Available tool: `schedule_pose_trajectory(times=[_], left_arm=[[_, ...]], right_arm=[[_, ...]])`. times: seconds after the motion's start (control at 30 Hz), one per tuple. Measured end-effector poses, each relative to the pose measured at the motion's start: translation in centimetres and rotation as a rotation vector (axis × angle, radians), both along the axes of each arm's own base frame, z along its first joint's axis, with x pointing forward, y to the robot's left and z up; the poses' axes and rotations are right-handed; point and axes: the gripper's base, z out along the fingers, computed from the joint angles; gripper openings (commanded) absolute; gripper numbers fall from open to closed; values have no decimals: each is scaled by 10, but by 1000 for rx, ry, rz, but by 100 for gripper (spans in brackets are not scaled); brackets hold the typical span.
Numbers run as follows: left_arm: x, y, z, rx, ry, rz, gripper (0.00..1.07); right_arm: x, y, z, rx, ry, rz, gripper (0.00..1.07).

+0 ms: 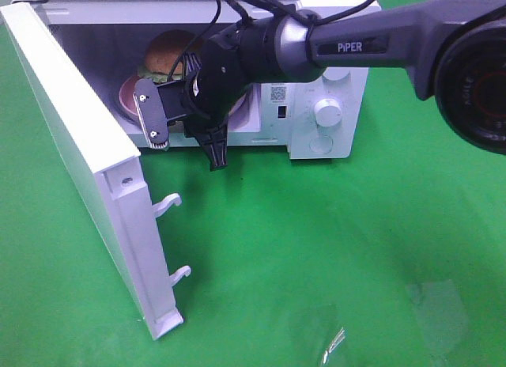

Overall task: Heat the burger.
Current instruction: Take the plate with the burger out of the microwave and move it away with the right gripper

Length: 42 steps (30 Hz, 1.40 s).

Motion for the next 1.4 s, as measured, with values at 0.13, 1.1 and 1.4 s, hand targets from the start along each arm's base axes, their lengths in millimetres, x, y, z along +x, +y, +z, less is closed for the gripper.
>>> schedule_pose_trajectory(times=[0.13, 1.1, 1.4], left_arm=[[0, 0, 0, 0, 0, 0, 94], [0, 0, 0, 0, 0, 0, 94], [0, 0, 0, 0, 0, 0, 94]], right_arm=[[-8, -6, 4, -21, 0, 19, 0], [-65, -45, 19, -32, -101, 163, 0], [-84, -59, 25, -38, -127, 206, 0]])
